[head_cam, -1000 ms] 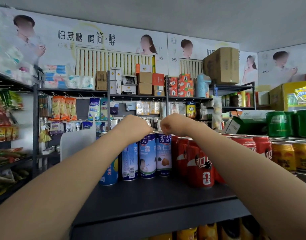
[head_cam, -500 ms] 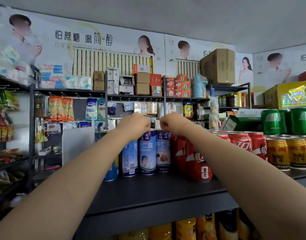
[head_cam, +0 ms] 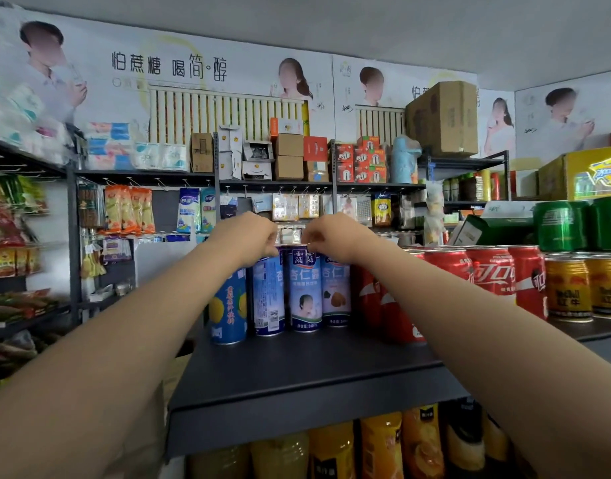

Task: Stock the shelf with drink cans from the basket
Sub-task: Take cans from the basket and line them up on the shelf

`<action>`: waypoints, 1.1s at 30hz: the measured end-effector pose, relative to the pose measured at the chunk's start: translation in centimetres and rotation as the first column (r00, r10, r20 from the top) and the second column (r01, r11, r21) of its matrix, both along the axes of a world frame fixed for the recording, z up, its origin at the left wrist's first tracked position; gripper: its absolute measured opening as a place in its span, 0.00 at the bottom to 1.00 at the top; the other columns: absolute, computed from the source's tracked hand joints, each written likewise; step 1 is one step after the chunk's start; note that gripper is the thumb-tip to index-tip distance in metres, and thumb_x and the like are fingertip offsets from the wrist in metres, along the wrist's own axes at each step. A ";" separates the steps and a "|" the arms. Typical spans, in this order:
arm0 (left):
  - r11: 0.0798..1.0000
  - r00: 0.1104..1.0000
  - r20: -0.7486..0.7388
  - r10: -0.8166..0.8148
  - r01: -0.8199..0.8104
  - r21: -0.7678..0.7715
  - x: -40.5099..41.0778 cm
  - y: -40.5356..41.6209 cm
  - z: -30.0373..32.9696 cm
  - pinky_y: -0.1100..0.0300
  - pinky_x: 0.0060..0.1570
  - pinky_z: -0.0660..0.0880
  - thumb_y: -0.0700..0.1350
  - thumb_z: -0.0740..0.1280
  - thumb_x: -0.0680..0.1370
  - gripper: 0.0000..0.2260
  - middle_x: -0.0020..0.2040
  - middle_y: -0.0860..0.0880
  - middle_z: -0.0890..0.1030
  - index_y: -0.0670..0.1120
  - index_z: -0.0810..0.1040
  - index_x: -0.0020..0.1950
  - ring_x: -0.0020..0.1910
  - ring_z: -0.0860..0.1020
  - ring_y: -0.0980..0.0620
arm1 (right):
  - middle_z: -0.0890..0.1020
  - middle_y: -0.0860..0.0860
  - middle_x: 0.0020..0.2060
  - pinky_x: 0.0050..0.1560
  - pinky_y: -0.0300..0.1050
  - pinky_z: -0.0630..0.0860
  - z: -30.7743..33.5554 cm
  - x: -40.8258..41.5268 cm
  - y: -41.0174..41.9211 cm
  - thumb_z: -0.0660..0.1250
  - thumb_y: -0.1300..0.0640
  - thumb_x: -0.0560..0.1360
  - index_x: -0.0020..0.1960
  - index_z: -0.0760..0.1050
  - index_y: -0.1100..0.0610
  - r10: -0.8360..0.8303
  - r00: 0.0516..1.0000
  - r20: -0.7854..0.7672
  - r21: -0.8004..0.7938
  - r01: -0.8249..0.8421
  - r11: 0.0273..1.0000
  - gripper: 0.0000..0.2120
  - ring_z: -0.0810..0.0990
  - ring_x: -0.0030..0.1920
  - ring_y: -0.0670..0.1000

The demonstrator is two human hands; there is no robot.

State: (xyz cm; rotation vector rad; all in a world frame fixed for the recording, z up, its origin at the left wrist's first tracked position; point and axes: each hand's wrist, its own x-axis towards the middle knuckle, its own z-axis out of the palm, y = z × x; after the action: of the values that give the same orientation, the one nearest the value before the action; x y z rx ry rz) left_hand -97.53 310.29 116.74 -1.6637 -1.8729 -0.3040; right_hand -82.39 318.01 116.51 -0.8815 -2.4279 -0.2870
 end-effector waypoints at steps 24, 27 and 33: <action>0.989 0.989 -0.021 -0.145 0.145 0.000 0.3 1.2 0.0 0.52 0.44 0.72 0.41 0.60 0.78 0.03 0.44 0.47 0.76 0.48 0.72 0.46 0.46 0.76 0.44 | 0.79 0.55 0.45 0.44 0.49 0.78 -1.0 -1.2 0.5 0.58 0.69 0.75 0.47 0.76 0.55 -0.171 0.977 -0.124 0.091 0.183 0.979 0.12 0.79 0.44 0.57; 0.987 0.987 -0.030 -0.159 0.159 0.001 -0.1 0.7 0.2 0.50 0.46 0.75 0.37 0.60 0.76 0.08 0.46 0.47 0.79 0.49 0.71 0.42 0.47 0.78 0.44 | 0.81 0.57 0.48 0.45 0.49 0.78 -1.1 -1.4 0.8 0.58 0.69 0.75 0.49 0.77 0.56 -0.166 0.978 -0.123 0.096 0.178 0.979 0.12 0.80 0.45 0.58; 0.986 0.906 -0.418 -0.063 0.121 0.114 4.8 -3.4 -2.6 0.54 0.40 0.68 0.44 0.60 0.80 0.11 0.56 0.46 0.75 0.45 0.71 0.62 0.56 0.75 0.45 | 0.81 0.55 0.53 0.52 0.51 0.79 -2.0 3.2 -3.2 0.61 0.57 0.78 0.59 0.76 0.56 -0.060 0.980 -0.189 0.074 0.075 0.994 0.11 0.80 0.51 0.55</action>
State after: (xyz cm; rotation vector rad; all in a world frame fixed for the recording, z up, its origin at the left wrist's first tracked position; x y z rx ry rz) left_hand -92.72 306.91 114.11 -1.5793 -1.4298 -0.1026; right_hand -79.15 314.80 114.53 -0.9144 -2.2017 -0.3106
